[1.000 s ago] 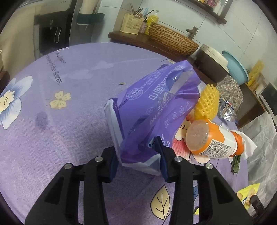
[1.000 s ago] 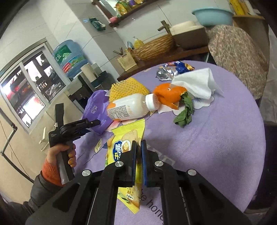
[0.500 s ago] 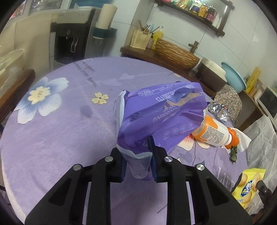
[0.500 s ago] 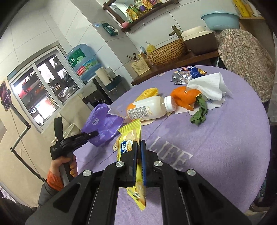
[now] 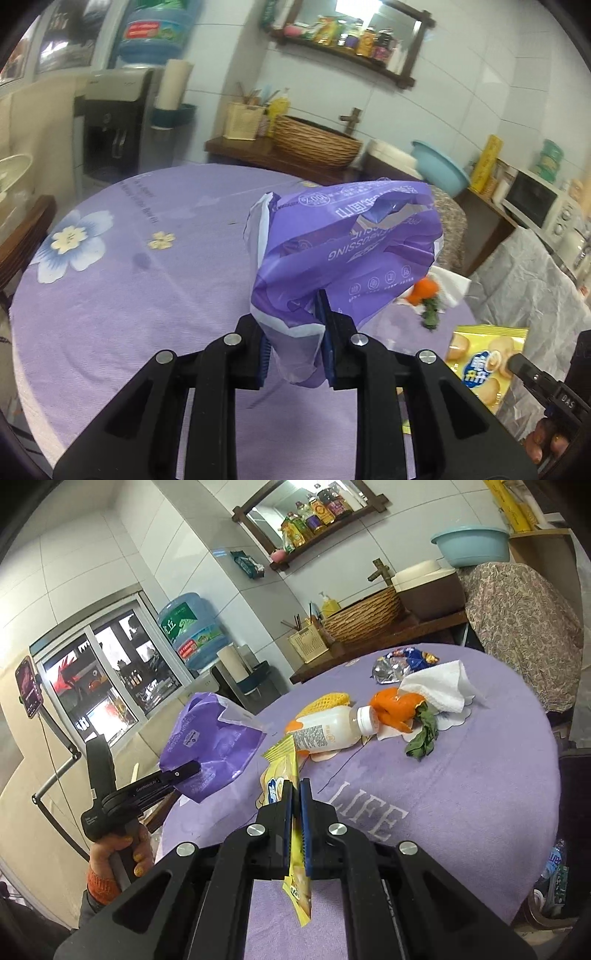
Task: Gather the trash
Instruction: 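Carry both bags over the bin and open both grippers to drop them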
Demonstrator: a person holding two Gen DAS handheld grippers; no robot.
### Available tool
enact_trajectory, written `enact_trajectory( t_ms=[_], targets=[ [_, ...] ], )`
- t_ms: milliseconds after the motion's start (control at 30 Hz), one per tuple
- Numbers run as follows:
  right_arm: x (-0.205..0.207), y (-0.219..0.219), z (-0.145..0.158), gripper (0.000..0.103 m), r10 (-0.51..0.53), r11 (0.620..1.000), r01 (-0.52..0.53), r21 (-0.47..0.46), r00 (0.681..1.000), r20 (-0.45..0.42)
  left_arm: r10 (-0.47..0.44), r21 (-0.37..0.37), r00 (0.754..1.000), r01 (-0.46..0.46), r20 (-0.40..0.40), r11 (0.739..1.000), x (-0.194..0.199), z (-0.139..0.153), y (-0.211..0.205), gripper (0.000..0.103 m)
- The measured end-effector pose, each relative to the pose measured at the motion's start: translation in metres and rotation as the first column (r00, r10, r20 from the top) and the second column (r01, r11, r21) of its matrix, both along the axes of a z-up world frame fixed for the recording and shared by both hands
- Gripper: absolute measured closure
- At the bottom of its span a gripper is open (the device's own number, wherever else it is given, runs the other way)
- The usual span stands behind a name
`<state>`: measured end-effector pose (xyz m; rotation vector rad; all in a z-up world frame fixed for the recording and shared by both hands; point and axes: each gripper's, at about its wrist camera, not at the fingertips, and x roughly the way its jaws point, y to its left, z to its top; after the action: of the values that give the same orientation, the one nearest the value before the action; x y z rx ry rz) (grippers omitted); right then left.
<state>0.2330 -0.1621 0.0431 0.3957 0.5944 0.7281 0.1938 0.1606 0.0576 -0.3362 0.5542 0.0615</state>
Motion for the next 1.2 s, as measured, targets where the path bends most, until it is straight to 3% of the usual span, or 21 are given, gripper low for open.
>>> enact_trajectory(
  t_ms=[200,333,567,733,867,1033,1200],
  targets=[
    [-0.012,-0.036,0.011,0.097,-0.121,0.993,0.122,-0.004,0.991,0.05,-0.159,0.038,0.987,0.158,0.004,0.987,0.023,0.009,-0.066,0.081],
    [-0.02,-0.07,0.015,0.097,-0.232,0.972,0.235,-0.027,0.969,0.082,-0.264,0.049,0.964,0.264,-0.012,0.963,0.043,0.011,-0.113,0.08],
    [-0.031,-0.143,0.01,0.097,-0.459,0.878,0.469,-0.096,0.881,0.114,-0.431,0.107,0.901,0.434,-0.052,0.895,0.075,0.014,-0.205,0.08],
    [-0.036,-0.185,-0.004,0.097,-0.582,0.788,0.595,-0.157,0.804,0.125,-0.516,0.118,0.851,0.525,-0.098,0.843,0.1,0.008,-0.272,0.08],
    [-0.038,-0.211,-0.023,0.097,-0.646,0.726,0.657,-0.204,0.753,0.124,-0.548,0.199,0.827,0.562,-0.122,0.803,0.113,0.001,-0.324,0.08],
    [-0.03,-0.233,-0.055,0.097,-0.684,0.691,0.676,-0.254,0.726,0.07,-0.566,0.26,0.801,0.599,-0.194,0.758,0.134,-0.018,-0.373,0.08],
    [-0.021,-0.245,-0.088,0.097,-0.703,0.675,0.677,-0.293,0.711,0.021,-0.556,0.295,0.793,0.609,-0.25,0.736,0.153,-0.037,-0.406,0.08]
  ],
)
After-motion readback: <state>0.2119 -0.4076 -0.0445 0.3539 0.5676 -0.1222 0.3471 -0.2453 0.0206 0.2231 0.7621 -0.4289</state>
